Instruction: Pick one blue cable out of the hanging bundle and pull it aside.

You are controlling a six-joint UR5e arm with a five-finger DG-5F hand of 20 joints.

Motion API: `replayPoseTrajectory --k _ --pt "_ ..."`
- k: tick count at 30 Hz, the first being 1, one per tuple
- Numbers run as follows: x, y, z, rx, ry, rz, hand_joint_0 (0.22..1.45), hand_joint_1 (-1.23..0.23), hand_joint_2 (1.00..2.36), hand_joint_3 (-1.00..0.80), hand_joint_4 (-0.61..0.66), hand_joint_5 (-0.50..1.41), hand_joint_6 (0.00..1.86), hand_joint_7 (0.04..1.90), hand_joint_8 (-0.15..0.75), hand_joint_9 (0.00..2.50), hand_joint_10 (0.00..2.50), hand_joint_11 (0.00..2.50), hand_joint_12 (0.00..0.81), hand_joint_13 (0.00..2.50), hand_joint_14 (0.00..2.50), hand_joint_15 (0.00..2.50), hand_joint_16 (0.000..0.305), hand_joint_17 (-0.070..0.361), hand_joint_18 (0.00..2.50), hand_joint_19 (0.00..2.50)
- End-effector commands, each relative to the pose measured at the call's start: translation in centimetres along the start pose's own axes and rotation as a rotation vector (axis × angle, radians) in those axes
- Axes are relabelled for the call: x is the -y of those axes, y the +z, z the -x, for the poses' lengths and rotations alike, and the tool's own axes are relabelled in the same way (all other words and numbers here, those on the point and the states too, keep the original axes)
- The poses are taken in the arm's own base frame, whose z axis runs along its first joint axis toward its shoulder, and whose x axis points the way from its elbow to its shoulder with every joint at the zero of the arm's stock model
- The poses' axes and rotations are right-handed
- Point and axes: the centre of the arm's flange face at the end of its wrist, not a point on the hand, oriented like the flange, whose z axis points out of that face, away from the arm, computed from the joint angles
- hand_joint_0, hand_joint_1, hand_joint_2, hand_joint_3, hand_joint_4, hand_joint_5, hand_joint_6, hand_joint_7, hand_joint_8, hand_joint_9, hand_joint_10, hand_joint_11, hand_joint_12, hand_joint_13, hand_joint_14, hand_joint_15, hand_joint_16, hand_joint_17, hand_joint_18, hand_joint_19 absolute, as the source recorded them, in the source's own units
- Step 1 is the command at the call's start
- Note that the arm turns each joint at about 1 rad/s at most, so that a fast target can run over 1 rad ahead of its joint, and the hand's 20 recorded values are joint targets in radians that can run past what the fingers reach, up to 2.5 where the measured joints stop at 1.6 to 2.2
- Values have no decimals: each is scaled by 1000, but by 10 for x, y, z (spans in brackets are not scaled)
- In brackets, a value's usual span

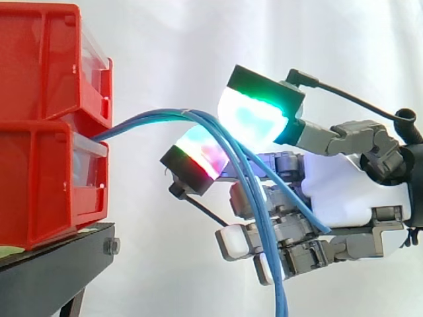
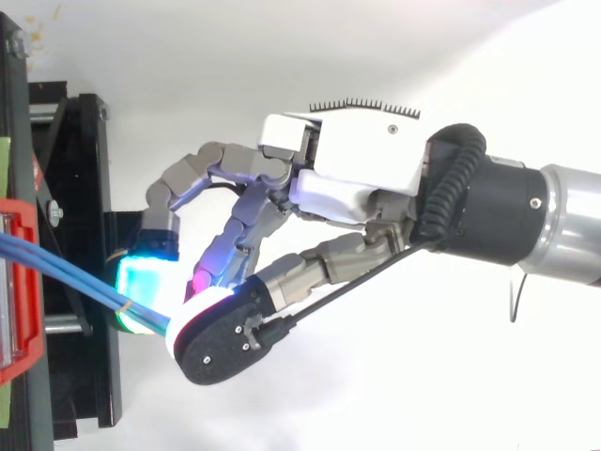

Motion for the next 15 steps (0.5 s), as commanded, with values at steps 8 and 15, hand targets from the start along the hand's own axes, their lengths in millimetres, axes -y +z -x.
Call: replayPoseTrajectory --k 8,15 --pt "0 0 1 1 0 0 516 -839 1000 -500 -21 -173 930 753 282 1175 16 758 371 1040 20 583 47 106 976 670" --pt "0 0 1 1 -2 0 520 -562 1003 -447 31 -193 907 763 303 1136 16 778 377 996 21 606 53 119 929 723"
